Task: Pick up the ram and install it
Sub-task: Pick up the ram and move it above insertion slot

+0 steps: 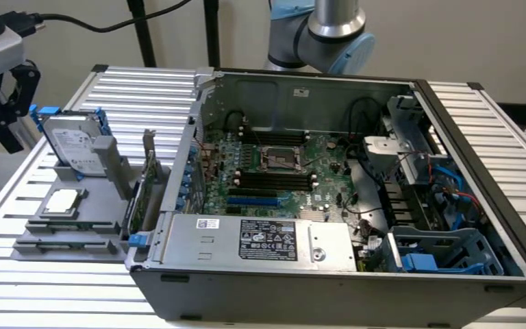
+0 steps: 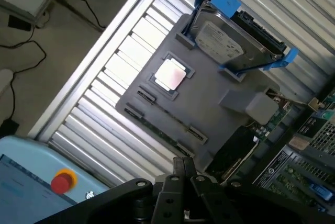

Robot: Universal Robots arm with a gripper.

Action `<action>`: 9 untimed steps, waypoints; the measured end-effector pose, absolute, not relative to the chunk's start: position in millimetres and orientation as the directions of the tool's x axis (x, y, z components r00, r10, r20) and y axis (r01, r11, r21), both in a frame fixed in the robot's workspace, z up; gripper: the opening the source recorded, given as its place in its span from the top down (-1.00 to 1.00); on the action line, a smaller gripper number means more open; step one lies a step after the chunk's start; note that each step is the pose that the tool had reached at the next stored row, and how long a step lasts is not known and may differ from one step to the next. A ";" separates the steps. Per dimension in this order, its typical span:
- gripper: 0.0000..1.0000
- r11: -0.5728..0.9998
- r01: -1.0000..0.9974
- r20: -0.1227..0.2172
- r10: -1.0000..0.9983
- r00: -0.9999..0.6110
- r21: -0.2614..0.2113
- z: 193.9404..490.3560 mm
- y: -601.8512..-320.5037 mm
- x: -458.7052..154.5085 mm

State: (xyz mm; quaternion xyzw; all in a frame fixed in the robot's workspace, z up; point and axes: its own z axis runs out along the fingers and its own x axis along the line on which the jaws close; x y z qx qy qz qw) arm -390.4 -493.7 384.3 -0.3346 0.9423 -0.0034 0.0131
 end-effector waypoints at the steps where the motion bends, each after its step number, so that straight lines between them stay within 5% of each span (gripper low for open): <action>1: 0.79 0.765 -0.644 -0.022 -0.644 -0.764 -0.015 384.3 -493.7 -390.4; 9: 0.79 0.663 -0.748 -0.022 -0.749 -0.663 -0.016 384.2 -493.7 -390.4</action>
